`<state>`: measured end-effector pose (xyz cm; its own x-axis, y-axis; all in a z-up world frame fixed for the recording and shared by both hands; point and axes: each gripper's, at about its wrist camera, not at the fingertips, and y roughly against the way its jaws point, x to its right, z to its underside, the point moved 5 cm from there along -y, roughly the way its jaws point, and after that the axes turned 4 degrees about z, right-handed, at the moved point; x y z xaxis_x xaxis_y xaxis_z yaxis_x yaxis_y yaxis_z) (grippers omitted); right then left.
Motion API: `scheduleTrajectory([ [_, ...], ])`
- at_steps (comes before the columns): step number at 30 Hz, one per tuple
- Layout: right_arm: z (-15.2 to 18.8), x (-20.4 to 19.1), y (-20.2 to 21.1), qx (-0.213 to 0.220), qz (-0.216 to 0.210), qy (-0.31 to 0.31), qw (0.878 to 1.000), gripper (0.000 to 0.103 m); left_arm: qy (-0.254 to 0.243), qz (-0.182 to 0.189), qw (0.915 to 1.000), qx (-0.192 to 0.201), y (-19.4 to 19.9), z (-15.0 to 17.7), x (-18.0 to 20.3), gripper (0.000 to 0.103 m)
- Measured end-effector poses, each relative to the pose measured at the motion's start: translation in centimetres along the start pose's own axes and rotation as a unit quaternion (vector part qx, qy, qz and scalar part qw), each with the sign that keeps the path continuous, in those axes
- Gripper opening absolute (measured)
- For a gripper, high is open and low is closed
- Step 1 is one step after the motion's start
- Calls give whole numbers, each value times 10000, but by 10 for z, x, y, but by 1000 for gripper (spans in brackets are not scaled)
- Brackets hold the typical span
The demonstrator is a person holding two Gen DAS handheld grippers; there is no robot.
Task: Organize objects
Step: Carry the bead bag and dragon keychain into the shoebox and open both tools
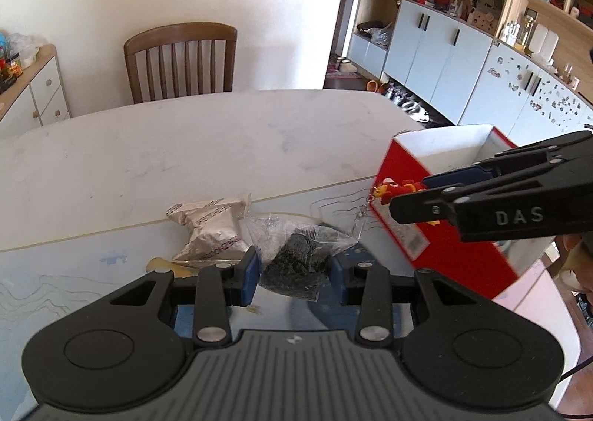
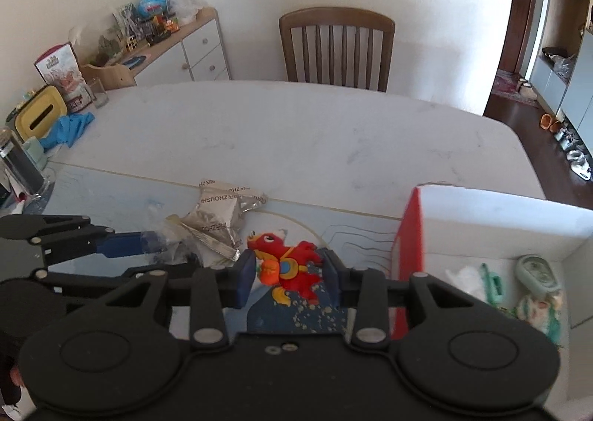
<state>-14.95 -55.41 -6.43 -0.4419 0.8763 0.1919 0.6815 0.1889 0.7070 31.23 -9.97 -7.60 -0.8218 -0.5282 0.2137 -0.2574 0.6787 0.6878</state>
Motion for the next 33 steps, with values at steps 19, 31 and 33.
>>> scheduleTrajectory([
  [19,25,69,73,414,281,-40,9987,37,-485,140,9985,224,-3,-36,107,38],
  [31,53,161,82,311,609,-277,9973,37,-836,211,9963,-36,-60,-57,180,38],
  [33,56,175,81,288,667,-300,9969,37,-873,185,9960,-88,-70,-59,189,38],
])
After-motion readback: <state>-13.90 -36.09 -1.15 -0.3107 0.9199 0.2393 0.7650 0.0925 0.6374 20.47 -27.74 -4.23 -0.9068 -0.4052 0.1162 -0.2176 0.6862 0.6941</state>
